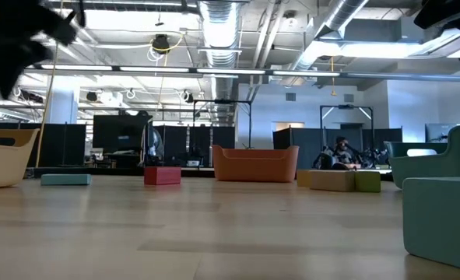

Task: Sort blocks by size
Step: Put the medium light blue block into the green bin

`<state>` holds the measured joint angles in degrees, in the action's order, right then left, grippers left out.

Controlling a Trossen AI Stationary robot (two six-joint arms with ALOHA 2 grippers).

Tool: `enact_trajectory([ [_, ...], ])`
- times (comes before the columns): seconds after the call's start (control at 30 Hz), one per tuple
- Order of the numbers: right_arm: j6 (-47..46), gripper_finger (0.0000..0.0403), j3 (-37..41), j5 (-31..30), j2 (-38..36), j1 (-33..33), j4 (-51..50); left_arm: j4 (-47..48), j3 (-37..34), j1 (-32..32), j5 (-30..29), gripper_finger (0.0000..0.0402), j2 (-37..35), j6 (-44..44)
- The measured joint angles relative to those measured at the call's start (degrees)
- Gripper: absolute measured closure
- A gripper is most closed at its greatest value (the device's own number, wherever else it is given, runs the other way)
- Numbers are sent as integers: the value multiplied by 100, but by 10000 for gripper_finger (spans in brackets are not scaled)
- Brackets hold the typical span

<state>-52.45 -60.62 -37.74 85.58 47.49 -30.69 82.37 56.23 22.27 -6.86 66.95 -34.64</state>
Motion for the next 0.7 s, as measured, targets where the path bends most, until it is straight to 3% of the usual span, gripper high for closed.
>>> enact_trajectory([
  [0.1, 0, 247, 0, 0, 0, -44, -1, -323, 134, -182, -832, 172, -1, 306],
  [0.17, 0, 247, 0, 0, 0, -61, 5, -711, 140, -530, -945, 162, 4, 668],
  [0.47, -2, 247, 0, -2, 0, -58, 87, -1827, -102, -2448, -352, 123, 476, 2190],
  [0.7, -4, 247, -1, -2, 0, 64, 128, -2041, -111, -3177, -87, 119, 1369, 2772],
])
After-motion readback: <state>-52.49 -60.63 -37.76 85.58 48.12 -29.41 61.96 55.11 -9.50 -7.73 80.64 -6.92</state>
